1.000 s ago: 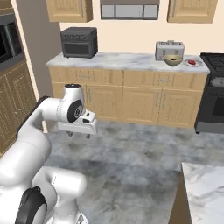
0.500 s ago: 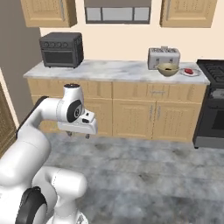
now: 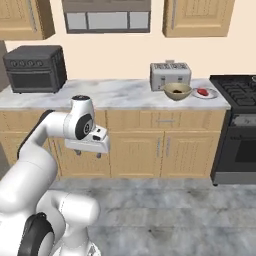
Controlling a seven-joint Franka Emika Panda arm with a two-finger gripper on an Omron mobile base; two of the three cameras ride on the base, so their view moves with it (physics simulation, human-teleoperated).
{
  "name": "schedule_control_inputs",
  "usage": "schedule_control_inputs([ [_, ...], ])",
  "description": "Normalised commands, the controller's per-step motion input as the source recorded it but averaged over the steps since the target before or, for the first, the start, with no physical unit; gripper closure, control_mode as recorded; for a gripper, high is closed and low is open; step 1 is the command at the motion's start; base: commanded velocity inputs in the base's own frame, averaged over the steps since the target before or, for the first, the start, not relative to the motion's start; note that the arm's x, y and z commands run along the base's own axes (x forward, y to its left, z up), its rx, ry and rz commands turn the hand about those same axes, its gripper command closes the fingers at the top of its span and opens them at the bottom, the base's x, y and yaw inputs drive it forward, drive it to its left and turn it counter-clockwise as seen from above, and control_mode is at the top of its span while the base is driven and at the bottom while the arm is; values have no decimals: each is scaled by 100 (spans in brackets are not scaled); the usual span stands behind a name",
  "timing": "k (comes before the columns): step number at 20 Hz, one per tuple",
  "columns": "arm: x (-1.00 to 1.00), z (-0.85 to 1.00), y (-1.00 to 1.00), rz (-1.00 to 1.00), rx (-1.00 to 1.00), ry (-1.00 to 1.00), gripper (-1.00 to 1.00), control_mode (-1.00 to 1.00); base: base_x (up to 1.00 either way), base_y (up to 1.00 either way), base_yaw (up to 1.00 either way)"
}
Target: Place one of the steaks on the plate and the other in the bowl. Then place the bowl in the fridge.
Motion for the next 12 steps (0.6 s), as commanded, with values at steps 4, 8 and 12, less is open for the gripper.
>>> schedule_control_inputs([
  [4, 0, 0, 0, 0, 0, 0, -100, 100, 100, -2, -28],
  [8, 0, 0, 0, 0, 0, 0, -100, 100, 100, -32, -25],
  [12, 0, 0, 0, 0, 0, 0, -100, 100, 98, -87, -12],
])
